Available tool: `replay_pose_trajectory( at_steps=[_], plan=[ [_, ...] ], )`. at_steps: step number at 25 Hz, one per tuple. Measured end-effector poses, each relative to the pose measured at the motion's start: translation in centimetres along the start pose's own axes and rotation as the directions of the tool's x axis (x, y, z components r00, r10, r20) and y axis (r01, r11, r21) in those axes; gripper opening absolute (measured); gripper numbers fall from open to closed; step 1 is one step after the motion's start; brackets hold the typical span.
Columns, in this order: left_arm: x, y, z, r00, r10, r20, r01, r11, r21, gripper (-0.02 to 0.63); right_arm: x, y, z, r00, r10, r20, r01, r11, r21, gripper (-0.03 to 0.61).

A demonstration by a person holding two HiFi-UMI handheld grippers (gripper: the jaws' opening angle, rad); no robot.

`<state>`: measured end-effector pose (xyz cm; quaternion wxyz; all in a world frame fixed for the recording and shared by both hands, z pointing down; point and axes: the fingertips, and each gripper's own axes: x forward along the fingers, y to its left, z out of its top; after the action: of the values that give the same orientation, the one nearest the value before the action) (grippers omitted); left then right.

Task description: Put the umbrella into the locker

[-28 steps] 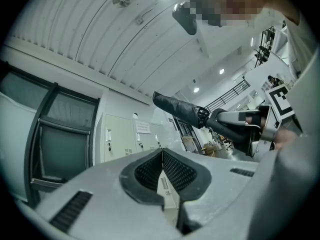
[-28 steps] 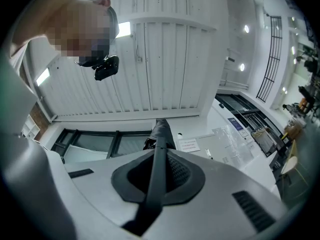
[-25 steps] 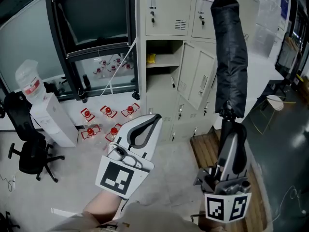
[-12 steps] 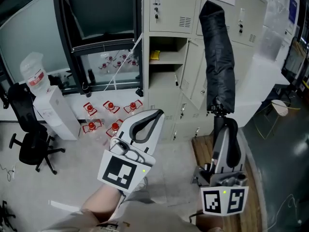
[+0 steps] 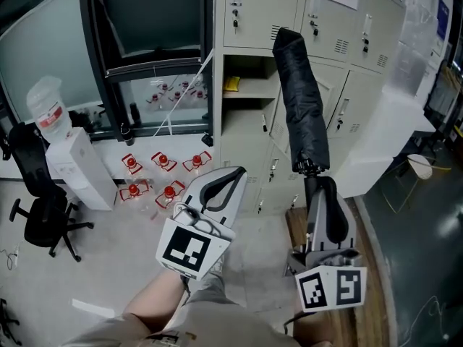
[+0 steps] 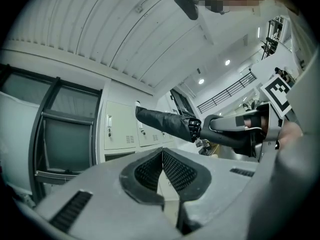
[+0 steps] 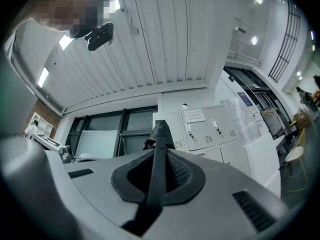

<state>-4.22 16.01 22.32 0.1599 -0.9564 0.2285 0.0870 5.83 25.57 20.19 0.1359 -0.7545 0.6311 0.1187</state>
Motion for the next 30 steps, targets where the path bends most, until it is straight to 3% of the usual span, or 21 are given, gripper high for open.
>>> replay_pose_trajectory(
  at_steps=[16,30],
  plan=[
    [6.5,5.1,-7.9,0.996,-0.014,-0.085,0.007,0.996,-0.084,0.009,9.0,-1.4,-8.9,0.982,0.036,-0.185,-0.037,0.999,0.001,0.014],
    [15.7,14.5,-15.0,0.988,-0.016,-0.153,-0.002,0.993,-0.115,0.009,22.2,-3.0,-16.9,0.950,0.057,-0.306,-0.051,0.998,0.027,0.015]
  ],
)
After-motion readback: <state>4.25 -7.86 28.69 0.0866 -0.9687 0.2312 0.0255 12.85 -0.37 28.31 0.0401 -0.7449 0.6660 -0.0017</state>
